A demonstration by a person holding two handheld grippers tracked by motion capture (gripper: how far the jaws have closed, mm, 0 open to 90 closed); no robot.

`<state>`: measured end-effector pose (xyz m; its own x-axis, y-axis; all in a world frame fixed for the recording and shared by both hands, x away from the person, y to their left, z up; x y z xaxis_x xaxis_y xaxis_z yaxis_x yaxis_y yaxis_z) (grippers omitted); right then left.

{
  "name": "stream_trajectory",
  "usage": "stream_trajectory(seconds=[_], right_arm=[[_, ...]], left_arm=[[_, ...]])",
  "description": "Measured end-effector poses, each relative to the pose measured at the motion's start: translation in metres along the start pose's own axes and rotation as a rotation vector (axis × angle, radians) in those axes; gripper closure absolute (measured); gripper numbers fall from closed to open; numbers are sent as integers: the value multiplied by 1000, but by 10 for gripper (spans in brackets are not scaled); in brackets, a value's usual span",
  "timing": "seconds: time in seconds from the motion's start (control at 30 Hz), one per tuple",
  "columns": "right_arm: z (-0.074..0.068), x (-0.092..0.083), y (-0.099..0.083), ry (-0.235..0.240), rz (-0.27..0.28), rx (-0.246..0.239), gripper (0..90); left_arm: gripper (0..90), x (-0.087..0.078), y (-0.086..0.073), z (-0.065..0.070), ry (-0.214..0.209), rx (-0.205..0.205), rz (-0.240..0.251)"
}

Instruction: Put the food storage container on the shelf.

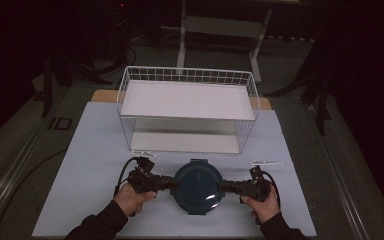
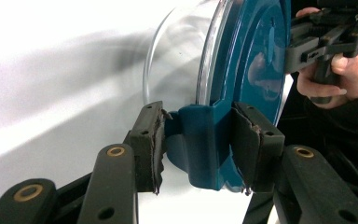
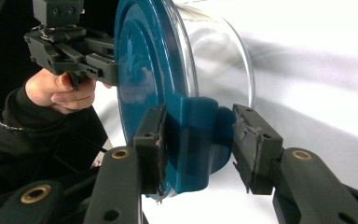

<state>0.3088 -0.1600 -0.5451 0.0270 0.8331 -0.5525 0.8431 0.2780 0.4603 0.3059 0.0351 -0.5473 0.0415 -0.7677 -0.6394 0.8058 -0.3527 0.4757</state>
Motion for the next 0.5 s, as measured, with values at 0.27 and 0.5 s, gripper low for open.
stream_trajectory(seconds=[0.27,0.5], right_arm=[[-2,-2,11,5,24,-19,573],[-5,1,26,9,38,-49,573]], left_arm=[[566,-5,6,-1,-4,0,44],[566,-18,18,-8,24,11,70]])
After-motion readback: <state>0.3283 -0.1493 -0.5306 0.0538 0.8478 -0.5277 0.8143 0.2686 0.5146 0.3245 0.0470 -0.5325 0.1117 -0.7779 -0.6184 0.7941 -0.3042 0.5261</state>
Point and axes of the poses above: each handheld gripper's, and its own axes: x roughly forward along the jaws, y roughly out of its top, z roughly to its right, the point moved 10 cm from there along x, roughly forward along the jaws, and after that the axes turned 10 degrees about -z, right-handed, at the moved point
